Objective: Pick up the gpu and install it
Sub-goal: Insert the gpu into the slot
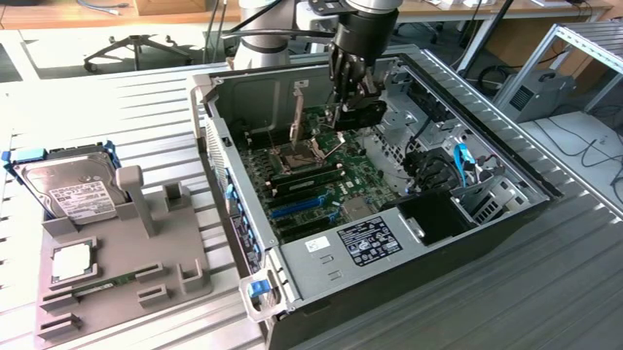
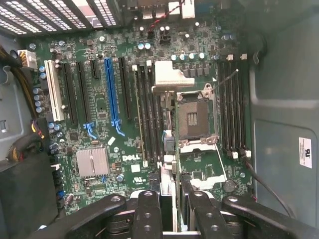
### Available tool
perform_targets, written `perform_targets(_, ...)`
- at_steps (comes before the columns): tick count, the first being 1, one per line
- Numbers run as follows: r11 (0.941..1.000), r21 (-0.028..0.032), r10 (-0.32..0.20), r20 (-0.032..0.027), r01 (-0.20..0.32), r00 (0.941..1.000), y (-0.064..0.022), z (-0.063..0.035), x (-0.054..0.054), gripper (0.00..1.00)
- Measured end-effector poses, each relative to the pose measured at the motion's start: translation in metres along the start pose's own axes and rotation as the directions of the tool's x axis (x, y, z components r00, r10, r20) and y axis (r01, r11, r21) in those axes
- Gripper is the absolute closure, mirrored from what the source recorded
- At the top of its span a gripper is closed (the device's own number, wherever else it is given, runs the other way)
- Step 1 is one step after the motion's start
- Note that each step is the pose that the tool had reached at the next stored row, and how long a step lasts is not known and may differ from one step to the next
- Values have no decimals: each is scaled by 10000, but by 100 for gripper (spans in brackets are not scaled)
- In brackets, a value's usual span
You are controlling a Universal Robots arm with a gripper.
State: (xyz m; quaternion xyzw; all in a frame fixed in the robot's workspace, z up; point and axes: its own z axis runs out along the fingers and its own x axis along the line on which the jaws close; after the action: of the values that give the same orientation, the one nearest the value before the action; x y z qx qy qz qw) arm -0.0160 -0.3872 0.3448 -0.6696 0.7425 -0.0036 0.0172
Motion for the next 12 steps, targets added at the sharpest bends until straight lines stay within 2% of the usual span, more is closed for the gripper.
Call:
perform_targets(1,9999,-106,1,-11,-1,10000,0,3,1,73)
perform_targets(2,9997,-243,4,-24,-4,10000,0,7,1,73)
perform_targets(3,9995,-304,5,-33,-6,10000,0,6,1,73)
perform_targets(8,9995,-304,3,-32,-4,10000,0,7,1,73)
perform_targets(12,9987,-312,-416,-21,415,9991,0,7,1,73)
